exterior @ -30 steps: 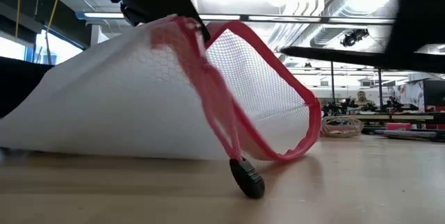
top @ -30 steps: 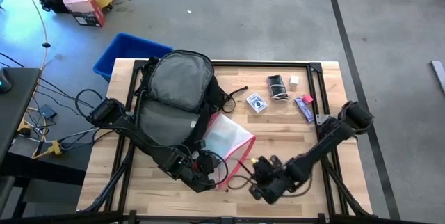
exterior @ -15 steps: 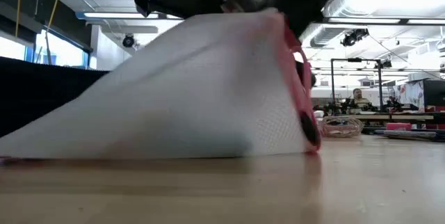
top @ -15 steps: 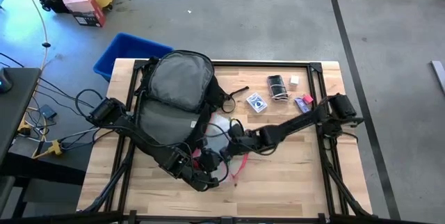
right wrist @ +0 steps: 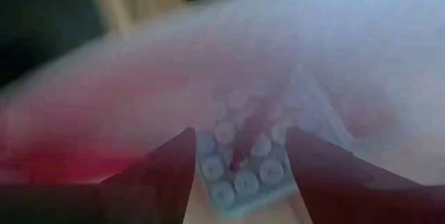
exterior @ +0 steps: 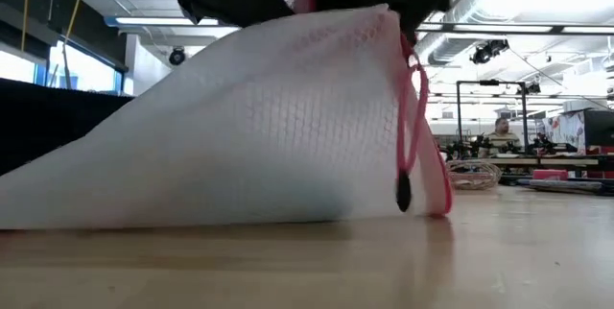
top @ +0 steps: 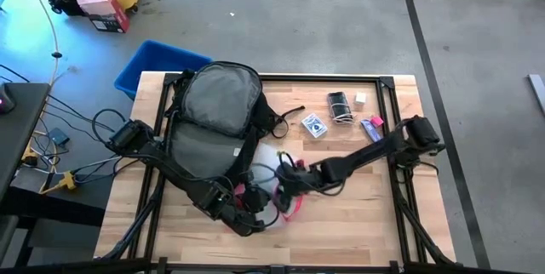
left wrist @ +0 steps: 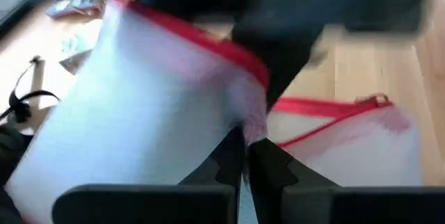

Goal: Unpack backpack
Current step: Put the black pen into the pink zip bag

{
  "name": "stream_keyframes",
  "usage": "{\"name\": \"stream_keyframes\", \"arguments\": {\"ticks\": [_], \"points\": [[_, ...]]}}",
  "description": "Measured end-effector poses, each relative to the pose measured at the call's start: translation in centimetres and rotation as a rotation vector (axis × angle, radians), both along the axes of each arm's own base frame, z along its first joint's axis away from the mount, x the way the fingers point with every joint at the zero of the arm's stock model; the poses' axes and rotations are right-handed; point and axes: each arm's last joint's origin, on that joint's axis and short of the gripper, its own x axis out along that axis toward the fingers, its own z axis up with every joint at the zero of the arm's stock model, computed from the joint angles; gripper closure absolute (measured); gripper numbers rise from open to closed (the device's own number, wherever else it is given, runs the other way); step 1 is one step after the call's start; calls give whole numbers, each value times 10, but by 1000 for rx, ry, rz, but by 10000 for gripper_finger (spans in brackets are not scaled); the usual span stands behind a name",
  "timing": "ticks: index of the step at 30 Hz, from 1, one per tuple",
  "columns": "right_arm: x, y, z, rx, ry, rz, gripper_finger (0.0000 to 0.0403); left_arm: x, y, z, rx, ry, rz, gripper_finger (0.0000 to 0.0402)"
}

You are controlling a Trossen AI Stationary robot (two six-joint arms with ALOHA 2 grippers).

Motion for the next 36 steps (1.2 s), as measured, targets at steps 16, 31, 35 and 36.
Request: {"name": "stream_keyframes", "arguments": {"ticks": [16, 31, 35, 36], "points": [[-33, 53, -15, -236, 44, 24, 208, -7, 5, -8, 32, 156, -70, 401], [-15, 18, -49, -90, 174, -253, 209, -6, 3, -7, 19, 127, -65, 401], [-13, 17, -65, -71, 215, -271, 213, -5, 3, -6, 6, 115, -57, 402], [-11, 17, -67, -54, 214, -266, 214, -5, 3, -6, 3, 110, -54, 402]]}}
